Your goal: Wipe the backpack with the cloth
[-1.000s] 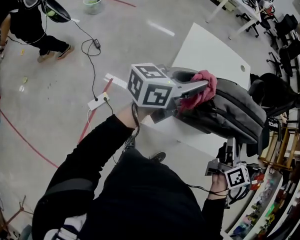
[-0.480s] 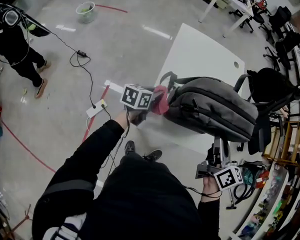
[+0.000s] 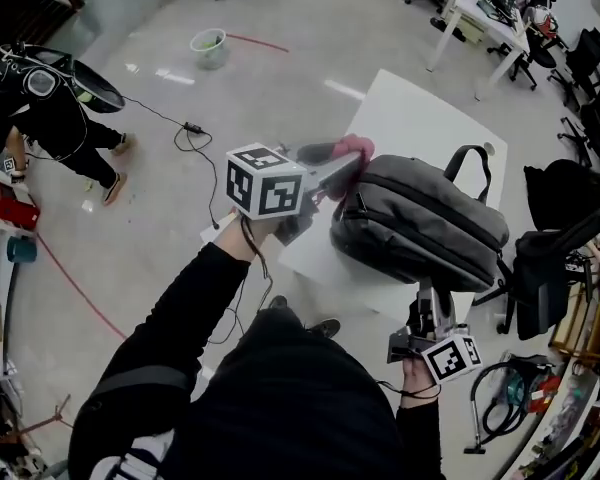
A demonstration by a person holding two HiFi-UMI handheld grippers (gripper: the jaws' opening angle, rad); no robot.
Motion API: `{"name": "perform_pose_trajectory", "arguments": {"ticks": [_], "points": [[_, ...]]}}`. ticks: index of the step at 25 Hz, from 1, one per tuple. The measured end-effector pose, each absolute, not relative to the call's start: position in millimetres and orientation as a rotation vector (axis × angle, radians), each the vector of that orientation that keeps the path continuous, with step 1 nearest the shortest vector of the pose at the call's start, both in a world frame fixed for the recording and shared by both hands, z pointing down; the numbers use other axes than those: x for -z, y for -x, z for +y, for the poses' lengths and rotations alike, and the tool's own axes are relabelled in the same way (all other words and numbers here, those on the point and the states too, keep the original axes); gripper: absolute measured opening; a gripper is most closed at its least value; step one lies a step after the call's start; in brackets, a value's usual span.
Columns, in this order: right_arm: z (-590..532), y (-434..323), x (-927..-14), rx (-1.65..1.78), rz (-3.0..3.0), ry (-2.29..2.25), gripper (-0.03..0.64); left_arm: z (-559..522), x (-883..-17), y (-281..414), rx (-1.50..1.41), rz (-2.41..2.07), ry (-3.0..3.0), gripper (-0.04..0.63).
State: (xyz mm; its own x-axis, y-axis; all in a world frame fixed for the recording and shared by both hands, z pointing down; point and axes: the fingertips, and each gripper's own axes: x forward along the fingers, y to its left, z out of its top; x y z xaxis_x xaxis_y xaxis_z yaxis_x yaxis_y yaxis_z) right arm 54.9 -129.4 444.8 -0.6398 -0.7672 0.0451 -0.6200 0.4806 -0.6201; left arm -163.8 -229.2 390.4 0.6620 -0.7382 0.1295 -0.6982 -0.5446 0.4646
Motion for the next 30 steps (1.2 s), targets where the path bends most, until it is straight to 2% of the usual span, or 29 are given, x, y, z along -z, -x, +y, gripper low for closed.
{"name": "perform_pose_trajectory", "arguments": {"ticks": [7,11,15,22,25,28,30], "points": [[-124,-56,-436,0.936,2.497,1.208,0.060,-236,-546,184,-0.210,-1.187,-2.111,0.094],[-130,-58,-451,0.945,2.460,1.309,0.060,-237,-636,224,-0.241,-1.210,-1.915,0.094],[-132,-54,-460,0.950,2.416,1.423,0.060,-239,-679,207,-0.289,-1.066,-1.901,0.094],[-123,-30,-440,0.969,2.333,1.549,0.060,-241,-650,181,-0.232,-0.834,-1.897,0.094],[-112,-21,-438,0.943,2.285,1.616,0.060,-236,-587,206,-0.228,-0.822,-1.993,0.094],[-119,-27,-427,0.948,2.227,1.620,0.060,-241,-488,208,0.092,-0.681,-2.017,0.094],[-122,-43,-436,0.926,2.178,1.643,0.060,-246,-459,189,0.273,-0.564,-1.985,0.094]]}}
